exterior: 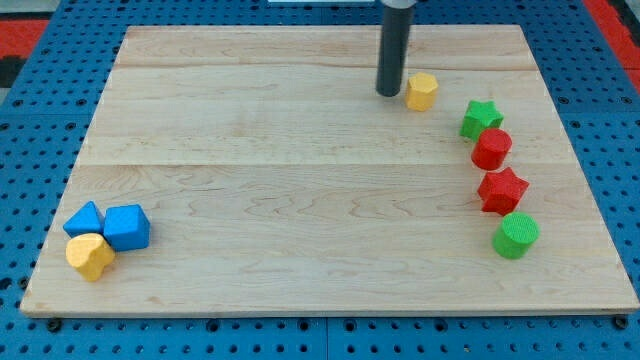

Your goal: Slide the blue cube and yellow heart a bit up

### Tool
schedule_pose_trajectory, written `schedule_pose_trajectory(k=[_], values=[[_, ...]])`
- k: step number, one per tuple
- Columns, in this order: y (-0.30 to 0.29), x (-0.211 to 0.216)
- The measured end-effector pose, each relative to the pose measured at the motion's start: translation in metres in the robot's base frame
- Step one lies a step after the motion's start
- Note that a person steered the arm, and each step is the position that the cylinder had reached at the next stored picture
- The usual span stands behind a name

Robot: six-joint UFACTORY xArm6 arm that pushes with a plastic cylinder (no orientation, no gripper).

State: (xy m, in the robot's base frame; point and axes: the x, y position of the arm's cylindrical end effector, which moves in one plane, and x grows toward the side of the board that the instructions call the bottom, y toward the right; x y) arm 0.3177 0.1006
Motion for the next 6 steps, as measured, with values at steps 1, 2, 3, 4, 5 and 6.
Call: schedule_pose_trajectory(k=[1, 2, 3, 4, 5, 6], values=[[0.046, 0.000], [0.053, 0.000], [0.051, -0.003], [-0.047, -0.024], [-0.151, -0.021], [-0.255, 0.024]])
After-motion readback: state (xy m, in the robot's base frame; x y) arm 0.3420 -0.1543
